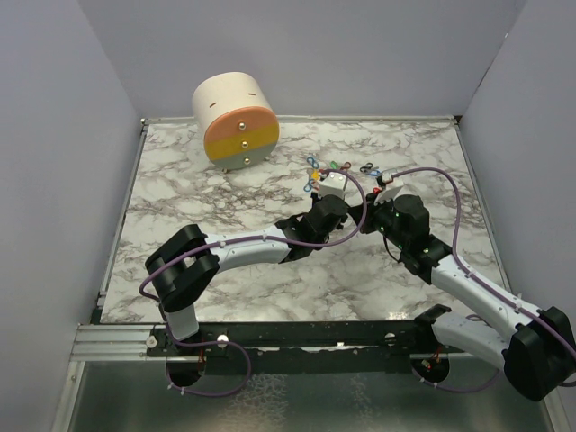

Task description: Put the keys on the keyring

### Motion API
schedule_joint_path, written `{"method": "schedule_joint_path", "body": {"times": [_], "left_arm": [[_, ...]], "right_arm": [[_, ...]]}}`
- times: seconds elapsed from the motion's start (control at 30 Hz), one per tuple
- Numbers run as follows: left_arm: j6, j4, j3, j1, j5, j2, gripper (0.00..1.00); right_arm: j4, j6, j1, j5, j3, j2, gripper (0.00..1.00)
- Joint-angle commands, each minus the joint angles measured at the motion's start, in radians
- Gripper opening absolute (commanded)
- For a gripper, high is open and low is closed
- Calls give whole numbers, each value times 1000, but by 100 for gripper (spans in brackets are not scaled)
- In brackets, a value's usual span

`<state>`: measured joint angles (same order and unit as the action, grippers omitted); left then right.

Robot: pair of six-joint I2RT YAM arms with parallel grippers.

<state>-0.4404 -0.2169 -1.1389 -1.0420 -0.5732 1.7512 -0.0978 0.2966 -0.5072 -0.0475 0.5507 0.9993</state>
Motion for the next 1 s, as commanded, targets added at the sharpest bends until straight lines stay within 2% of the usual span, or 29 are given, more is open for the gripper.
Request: {"method": "schedule_joint_path", "body": {"times": [0.0,0.97], "left_arm": [[13,-32,-20,-3,-38,2,0],[9,-50,7,20,-49,-20,0]], "right_arm": [[-2,-18,-8,-28,14,-16,1],[-4,-25,-11,-48,12,-15,1]]}}
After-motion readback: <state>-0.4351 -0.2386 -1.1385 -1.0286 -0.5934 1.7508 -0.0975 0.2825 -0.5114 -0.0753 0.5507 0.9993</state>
